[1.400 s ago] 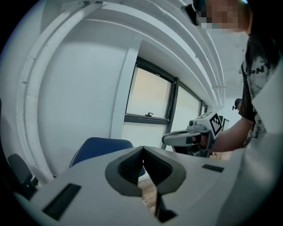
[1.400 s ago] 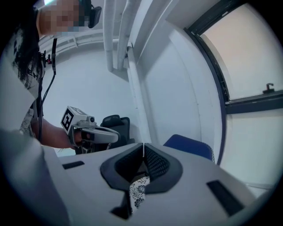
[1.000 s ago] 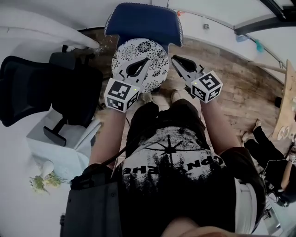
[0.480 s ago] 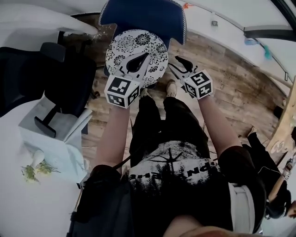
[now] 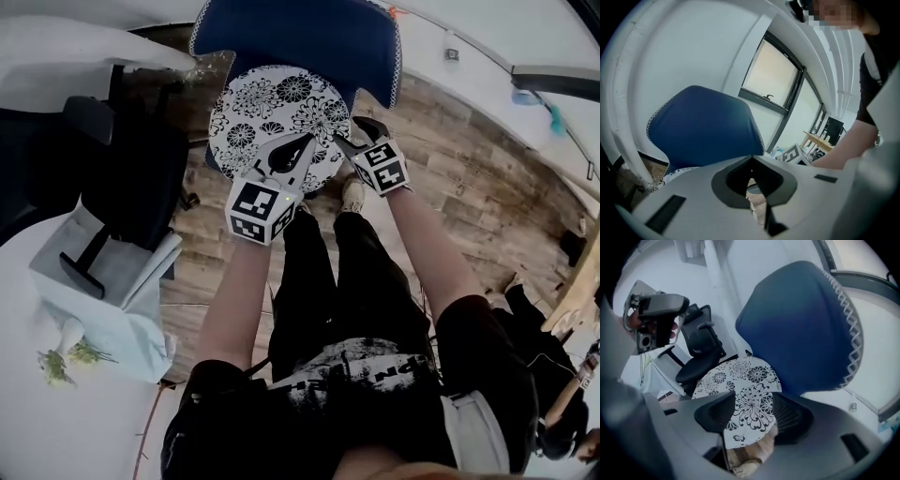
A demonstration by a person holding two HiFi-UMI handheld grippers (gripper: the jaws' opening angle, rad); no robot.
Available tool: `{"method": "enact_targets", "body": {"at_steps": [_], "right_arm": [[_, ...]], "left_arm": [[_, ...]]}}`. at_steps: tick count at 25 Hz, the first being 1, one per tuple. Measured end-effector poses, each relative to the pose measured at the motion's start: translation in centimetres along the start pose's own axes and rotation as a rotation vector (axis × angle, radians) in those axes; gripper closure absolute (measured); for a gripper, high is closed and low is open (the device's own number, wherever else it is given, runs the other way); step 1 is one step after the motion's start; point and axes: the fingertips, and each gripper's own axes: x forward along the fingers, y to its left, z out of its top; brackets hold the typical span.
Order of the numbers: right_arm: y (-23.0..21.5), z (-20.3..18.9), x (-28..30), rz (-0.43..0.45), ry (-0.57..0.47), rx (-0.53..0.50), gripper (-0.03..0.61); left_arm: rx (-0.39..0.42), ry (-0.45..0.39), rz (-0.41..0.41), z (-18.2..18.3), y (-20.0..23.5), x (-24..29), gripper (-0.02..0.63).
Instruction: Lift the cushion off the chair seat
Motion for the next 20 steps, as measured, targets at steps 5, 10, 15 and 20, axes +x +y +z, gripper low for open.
{"method": "enact_targets", "body": {"at_steps": [5, 10, 15, 20], "right_arm": [[-2.8, -2.2, 5.1, -0.067, 0.072, -0.032, 0.327], [-4.6, -4.2, 8.8, -0.068, 0.129, 0.025, 0.314], [-5.8, -5.6, 11.4, -0.075, 0.181, 0.031, 0.305], [-5.8, -6.7, 12.6, -0.083, 0.209, -0.032, 0.313]], "left_arm": [[-0.068, -0.011, 0.004, -2.7, 2.3, 1.0, 0.598], [-0.131, -0.019, 0.040, -5.4, 4.4, 1.6, 0.598], [-0.131, -0.001, 0.053, -7.5, 5.2, 2.1, 0.598], [-0.146, 0.005, 0.062, -8.7, 5.9, 1.7, 0.598]]}}
